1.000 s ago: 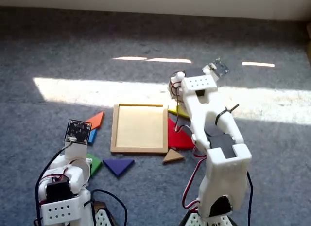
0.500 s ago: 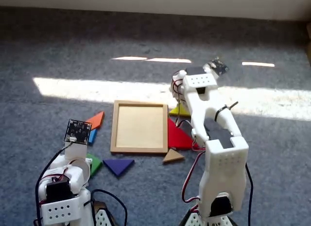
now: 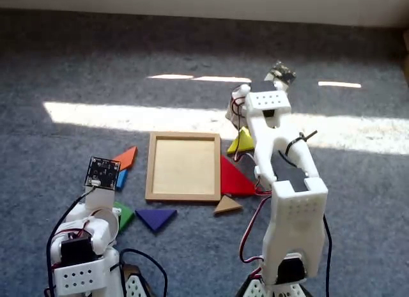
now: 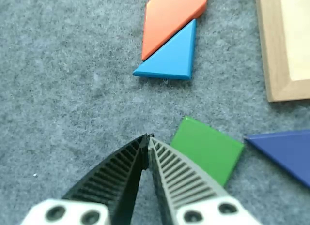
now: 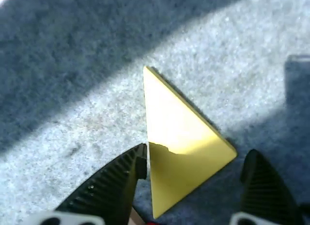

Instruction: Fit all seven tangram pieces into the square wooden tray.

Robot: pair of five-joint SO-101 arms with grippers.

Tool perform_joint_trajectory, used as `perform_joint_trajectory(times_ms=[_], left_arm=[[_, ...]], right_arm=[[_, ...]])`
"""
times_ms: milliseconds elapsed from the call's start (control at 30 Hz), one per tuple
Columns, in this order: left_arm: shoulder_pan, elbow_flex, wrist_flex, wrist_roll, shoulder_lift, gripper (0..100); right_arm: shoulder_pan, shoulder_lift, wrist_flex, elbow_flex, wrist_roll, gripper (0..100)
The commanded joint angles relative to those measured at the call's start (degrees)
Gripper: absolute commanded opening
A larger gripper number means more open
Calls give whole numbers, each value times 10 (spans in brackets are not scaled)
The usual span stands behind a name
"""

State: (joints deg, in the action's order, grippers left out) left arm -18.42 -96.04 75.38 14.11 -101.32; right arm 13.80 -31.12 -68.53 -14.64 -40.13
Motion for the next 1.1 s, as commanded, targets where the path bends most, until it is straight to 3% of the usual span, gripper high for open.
perform_joint_trajectory(times_ms=[0,233,433,1067], left_arm=[[-7,-12,4,-4,-13,6],[-7,-12,4,-4,-13,6],[-7,-12,4,-4,-13,6],[-7,-12,4,-4,-13,6]], right_arm=[[-15,7,-15,-36,29,304],[-11,7,-10,-36,44,312],[15,7,-10,-36,41,471],[40,-48,51,-34,45,471]])
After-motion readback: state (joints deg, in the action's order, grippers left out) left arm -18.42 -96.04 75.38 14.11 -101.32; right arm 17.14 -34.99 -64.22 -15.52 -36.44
